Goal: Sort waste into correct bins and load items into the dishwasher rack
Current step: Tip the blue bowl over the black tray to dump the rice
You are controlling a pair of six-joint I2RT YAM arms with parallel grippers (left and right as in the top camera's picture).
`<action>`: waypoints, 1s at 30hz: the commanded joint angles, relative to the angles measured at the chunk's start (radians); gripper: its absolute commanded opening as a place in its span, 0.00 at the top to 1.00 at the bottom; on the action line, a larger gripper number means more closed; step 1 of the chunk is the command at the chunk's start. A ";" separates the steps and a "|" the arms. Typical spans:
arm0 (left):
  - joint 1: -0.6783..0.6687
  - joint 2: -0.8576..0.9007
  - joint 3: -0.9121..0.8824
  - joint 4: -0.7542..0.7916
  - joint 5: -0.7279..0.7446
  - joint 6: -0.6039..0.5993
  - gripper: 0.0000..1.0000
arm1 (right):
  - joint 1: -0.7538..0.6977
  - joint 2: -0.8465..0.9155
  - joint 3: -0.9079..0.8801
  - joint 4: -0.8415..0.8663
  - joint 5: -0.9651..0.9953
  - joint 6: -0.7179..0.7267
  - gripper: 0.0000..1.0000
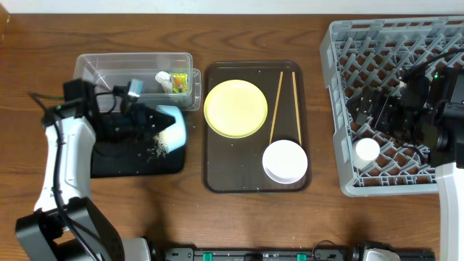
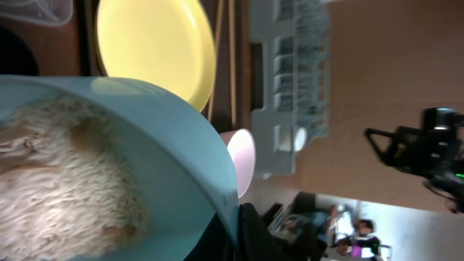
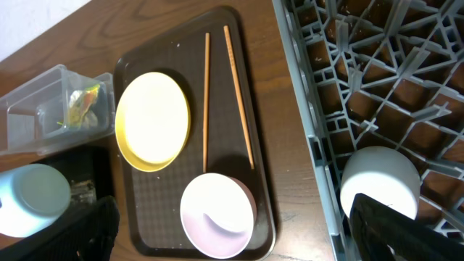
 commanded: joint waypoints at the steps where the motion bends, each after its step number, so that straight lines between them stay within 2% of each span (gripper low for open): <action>1: 0.063 0.018 -0.080 0.045 0.211 0.128 0.94 | -0.007 -0.002 0.011 -0.001 -0.012 -0.012 0.01; 6: 0.144 0.021 -0.194 0.162 0.390 0.127 0.94 | -0.007 -0.002 0.011 0.001 -0.012 -0.012 0.01; 11: 0.203 0.021 -0.230 0.169 0.388 0.124 0.94 | -0.007 -0.002 0.011 0.003 -0.012 -0.012 0.01; 18: 0.214 0.021 -0.230 0.146 0.387 0.104 0.94 | -0.007 -0.002 0.011 0.003 -0.012 -0.012 0.01; 21: 0.221 0.021 -0.230 0.167 0.303 0.097 0.94 | -0.007 -0.002 0.011 0.003 -0.012 -0.012 0.01; 23: 0.222 0.021 -0.229 0.128 0.390 0.079 0.94 | -0.007 -0.002 0.011 0.006 -0.012 -0.012 0.01; 27: 0.223 0.019 -0.229 0.182 0.306 0.077 0.94 | -0.007 -0.002 0.011 0.011 -0.012 -0.011 0.01; 30: 0.215 0.017 -0.229 0.157 0.390 0.059 0.94 | -0.007 -0.002 0.011 0.018 -0.013 -0.011 0.01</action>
